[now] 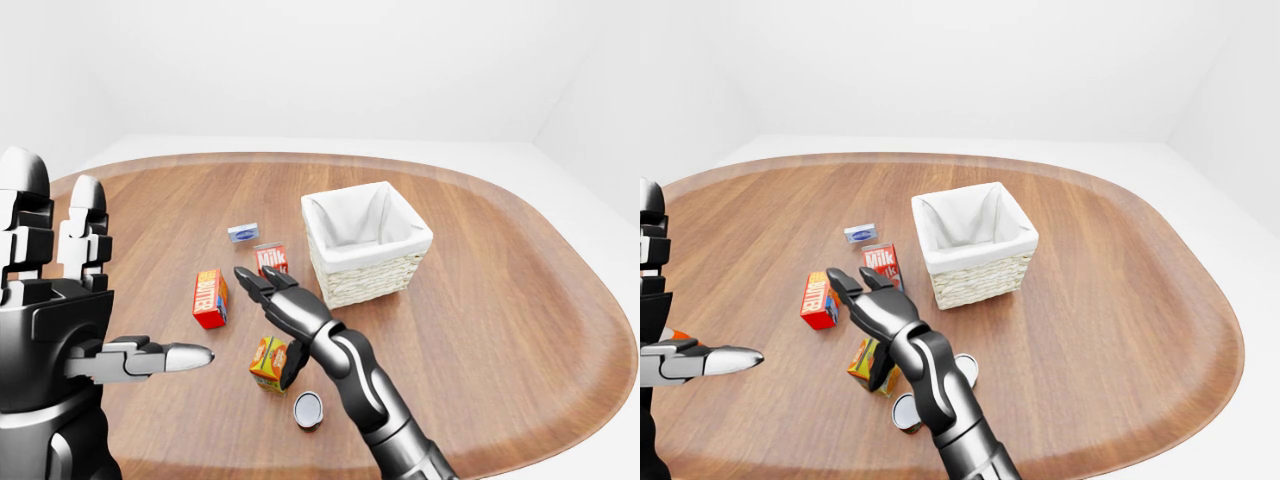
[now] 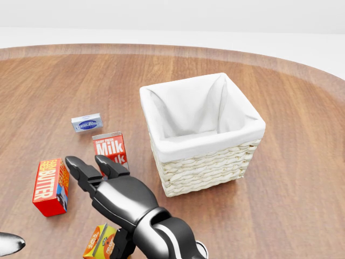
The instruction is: Pick up the orange juice, and put it in the basket.
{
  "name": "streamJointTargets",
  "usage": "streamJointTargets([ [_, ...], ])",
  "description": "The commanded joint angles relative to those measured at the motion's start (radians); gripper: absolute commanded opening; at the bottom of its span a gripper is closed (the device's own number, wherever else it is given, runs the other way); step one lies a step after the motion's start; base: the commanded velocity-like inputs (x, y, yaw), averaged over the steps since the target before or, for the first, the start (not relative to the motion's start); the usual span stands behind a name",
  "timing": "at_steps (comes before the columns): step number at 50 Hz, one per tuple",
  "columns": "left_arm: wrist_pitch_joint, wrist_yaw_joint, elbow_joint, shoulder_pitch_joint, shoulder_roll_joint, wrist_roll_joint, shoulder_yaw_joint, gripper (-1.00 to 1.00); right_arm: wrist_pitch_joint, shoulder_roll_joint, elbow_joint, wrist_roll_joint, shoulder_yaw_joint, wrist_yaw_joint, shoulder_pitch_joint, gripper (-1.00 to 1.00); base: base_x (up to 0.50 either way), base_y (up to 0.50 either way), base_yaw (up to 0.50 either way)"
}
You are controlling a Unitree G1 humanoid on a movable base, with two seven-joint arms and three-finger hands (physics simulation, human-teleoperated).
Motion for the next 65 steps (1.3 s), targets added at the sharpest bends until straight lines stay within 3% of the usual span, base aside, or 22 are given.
streamJointTargets([
  [1, 0.000, -0.001, -0.001, 0.002, -0.002, 0.000, 0.000, 1.00, -0.041, -0.004, 0.091, 0.020, -0.006, -0.055, 0.010, 1.00, 0.00, 0.00, 0.00],
  [11, 0.000, 0.001, -0.005, 0.001, -0.002, 0.002, -0.001, 1.00, -0.063, -0.007, 0.135, 0.035, -0.009, -0.084, 0.017, 1.00, 0.00, 0.00, 0.00],
  [65, 0.000, 0.001, -0.003, 0.000, 0.000, 0.001, -0.001, 1.00, -0.063, -0.003, 0.466, 0.103, -0.101, -0.222, -0.095, 1.00, 0.00, 0.00, 0.00],
])
